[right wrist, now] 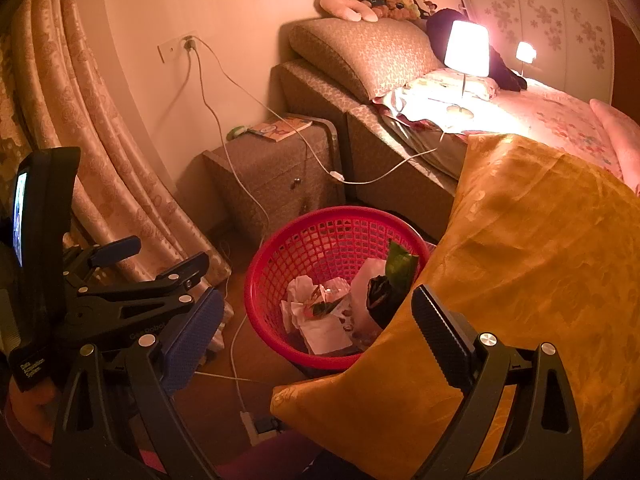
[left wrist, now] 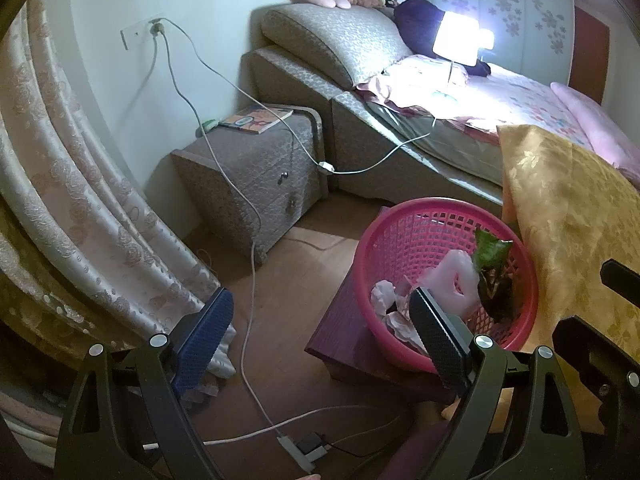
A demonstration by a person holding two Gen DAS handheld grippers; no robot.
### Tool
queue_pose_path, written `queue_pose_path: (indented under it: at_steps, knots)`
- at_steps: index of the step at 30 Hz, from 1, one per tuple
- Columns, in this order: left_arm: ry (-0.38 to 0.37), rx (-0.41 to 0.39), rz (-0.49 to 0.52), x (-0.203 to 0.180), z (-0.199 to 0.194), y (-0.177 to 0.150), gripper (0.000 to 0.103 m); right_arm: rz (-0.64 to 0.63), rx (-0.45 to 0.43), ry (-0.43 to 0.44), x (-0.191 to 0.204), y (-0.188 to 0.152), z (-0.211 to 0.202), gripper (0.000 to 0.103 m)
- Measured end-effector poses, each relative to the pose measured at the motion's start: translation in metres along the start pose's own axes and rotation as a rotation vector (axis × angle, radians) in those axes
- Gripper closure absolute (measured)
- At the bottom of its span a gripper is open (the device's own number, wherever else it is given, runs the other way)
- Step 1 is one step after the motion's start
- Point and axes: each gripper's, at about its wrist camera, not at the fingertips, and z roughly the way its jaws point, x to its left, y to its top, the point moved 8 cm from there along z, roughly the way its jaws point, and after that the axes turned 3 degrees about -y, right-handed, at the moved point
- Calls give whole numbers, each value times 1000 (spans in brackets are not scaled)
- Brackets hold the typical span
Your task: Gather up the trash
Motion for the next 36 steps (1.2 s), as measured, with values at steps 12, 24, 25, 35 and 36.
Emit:
queue_pose_path:
  at_steps: [12,24,25,35,36]
  knots:
    - [0,2,0,2,1,2,17,0,0,1,0,1,0,11]
    - [-1,-25,10,-3,-9,-7,17,1,2,1,1,-1,1,11]
    - [1,-24,10,-2,-8,-6,17,1,3,1,0,0,1,11]
    - [-12,-12,6,-12,-16,-9,17,8,-10,2,-3,-5,-4,11]
    - [-16,-16,6,-12,-15,-4,17,12,-20,-2,-5,-7,-8,11]
